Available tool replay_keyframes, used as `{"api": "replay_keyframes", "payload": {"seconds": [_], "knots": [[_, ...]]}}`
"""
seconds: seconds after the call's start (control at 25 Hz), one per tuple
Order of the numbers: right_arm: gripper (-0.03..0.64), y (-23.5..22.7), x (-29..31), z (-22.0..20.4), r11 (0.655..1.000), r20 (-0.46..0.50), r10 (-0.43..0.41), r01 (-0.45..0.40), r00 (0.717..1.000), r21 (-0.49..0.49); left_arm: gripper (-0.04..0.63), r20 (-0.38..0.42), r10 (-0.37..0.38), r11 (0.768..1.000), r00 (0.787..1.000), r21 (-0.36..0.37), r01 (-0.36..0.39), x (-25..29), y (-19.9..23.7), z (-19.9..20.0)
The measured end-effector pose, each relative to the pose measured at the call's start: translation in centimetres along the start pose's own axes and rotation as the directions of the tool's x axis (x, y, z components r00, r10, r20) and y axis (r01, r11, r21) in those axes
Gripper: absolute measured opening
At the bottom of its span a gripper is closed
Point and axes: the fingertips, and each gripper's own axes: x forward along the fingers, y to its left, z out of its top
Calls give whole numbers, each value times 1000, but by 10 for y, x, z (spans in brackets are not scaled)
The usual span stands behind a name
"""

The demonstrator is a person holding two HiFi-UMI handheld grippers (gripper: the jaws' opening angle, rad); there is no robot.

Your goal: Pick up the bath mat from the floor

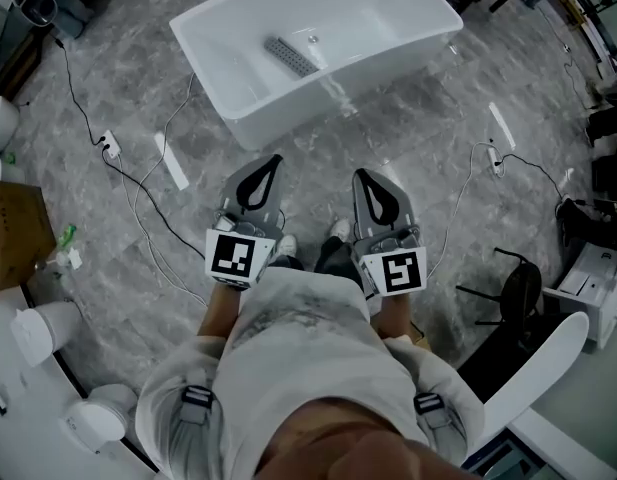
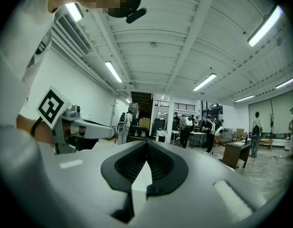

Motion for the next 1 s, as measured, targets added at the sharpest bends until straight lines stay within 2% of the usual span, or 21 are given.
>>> {"api": "replay_keyframes", "payload": {"seconds": [0.08,0.24,0.36,0.64,0.8,1.0], "knots": [[2,-17,7,-4,1000,2,13,-13,1000,2,2,7,11,1000,1000,-27,-11,17,-1,2],[2,-55,24,-11,998,-1,53,-53,999,19,2,5,35,999,999,-10,-35,55,-3,3],[2,-85,38,-15,996,-1,90,-90,996,17,2,-3,72,997,997,-28,-72,83,-6,3],[2,-159,54,-15,983,11,186,-186,983,12,2,-2,159,987,987,-11,-159,150,-29,16],[2,-184,62,-17,974,15,226,-226,974,1,2,-7,188,982,982,-5,-188,175,-38,18],[2,-212,76,-20,971,33,238,-238,971,6,2,-17,200,980,980,4,-200,203,-41,17]]}}
